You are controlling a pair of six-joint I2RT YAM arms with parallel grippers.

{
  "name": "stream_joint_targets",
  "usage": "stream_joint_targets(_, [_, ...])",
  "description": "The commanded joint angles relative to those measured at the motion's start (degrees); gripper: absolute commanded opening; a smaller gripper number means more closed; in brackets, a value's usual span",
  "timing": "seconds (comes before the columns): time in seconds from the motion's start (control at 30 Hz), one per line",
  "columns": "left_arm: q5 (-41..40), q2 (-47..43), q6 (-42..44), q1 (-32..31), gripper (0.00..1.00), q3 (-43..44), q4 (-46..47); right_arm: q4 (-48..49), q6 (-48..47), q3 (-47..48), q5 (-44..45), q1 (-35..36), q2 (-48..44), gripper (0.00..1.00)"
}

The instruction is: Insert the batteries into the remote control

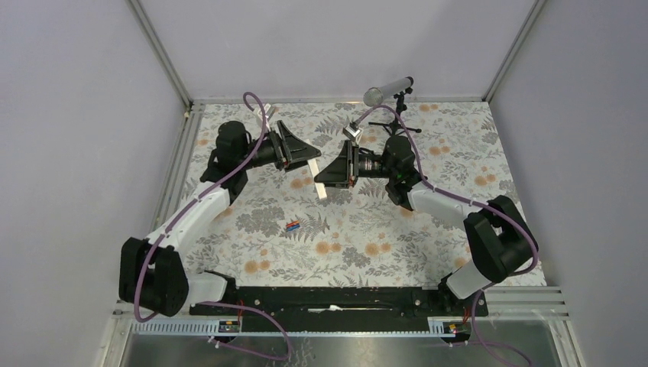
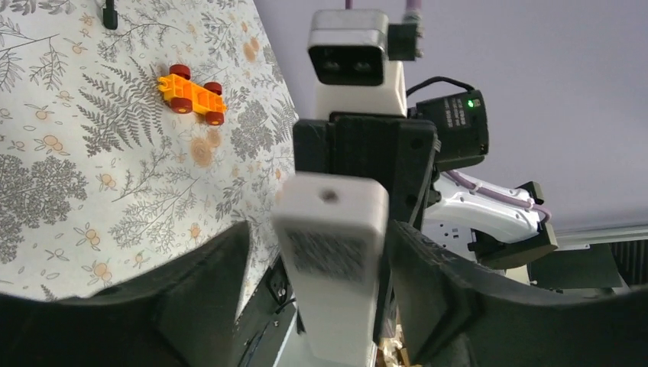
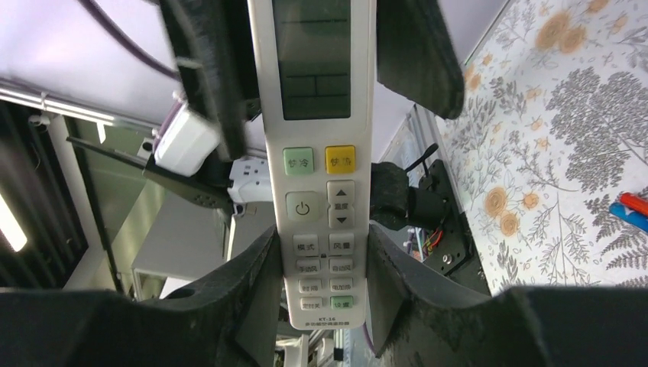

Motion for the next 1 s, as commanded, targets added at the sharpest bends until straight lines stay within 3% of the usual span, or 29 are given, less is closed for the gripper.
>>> stream_joint_targets(0.0, [3.3, 2.9, -9.7, -0.3, 0.58, 1.2, 11.4, 7.8, 3.1, 2.8, -4.4, 0.3, 0.9, 0.03])
stream_joint_targets(0.13, [1.9, 1.3, -7.2, -0.3, 0.38, 0.2, 8.0, 10.6, 5.7, 2.5, -4.2, 0.3, 2.1, 0.03])
stream_joint_targets(0.27, [0.8, 0.0, -5.8, -0.4, 0.08, 0.3, 5.2, 10.8, 6.5, 2.4, -4.0, 0.2, 3.4, 0.08])
stream_joint_targets(0.3, [0.4, -0.2, -5.8, -0.4, 0.02, 0.4, 4.8, 10.4, 6.2, 2.2, -3.7, 0.3, 3.6, 0.15])
stream_joint_targets(0.43, [-3.5, -1.2, -2.7, -0.4, 0.0, 2.8, -3.6, 8.8, 1.9, -0.3, 0.7, 0.3, 2.3, 0.72])
stream_joint_targets(0.5, [-8.9, -1.1, 1.9, -0.4, 0.0, 6.0, -14.2, 2.3, -4.2, -0.8, 5.3, 0.3, -0.3, 0.89])
stream_joint_targets(0.57, [-17.0, -0.6, 5.0, -0.4, 0.0, 9.9, -26.4, -6.4, -11.6, -0.3, 9.7, 0.9, -3.3, 0.98])
stream_joint_targets(0.63, [-23.8, 0.0, 5.4, -0.4, 0.0, 12.4, -33.8, -15.6, -20.7, 1.8, 15.4, 2.9, -5.9, 1.0])
stream_joint_targets(0.7, [-27.6, 0.1, 4.1, -0.6, 0.0, 13.4, -35.8, -26.5, -32.0, 4.9, 24.9, 7.2, -7.6, 0.99])
stream_joint_targets(0.77, [-30.3, 0.1, 2.6, -1.2, 0.0, 14.0, -36.4, -31.1, -40.2, 6.4, 34.8, 12.0, -8.2, 0.98])
stream_joint_targets(0.97, [-36.5, 0.3, 0.7, -2.4, 0.0, 15.7, -41.2, -34.3, -43.7, 9.4, 48.3, 16.1, -6.4, 0.78])
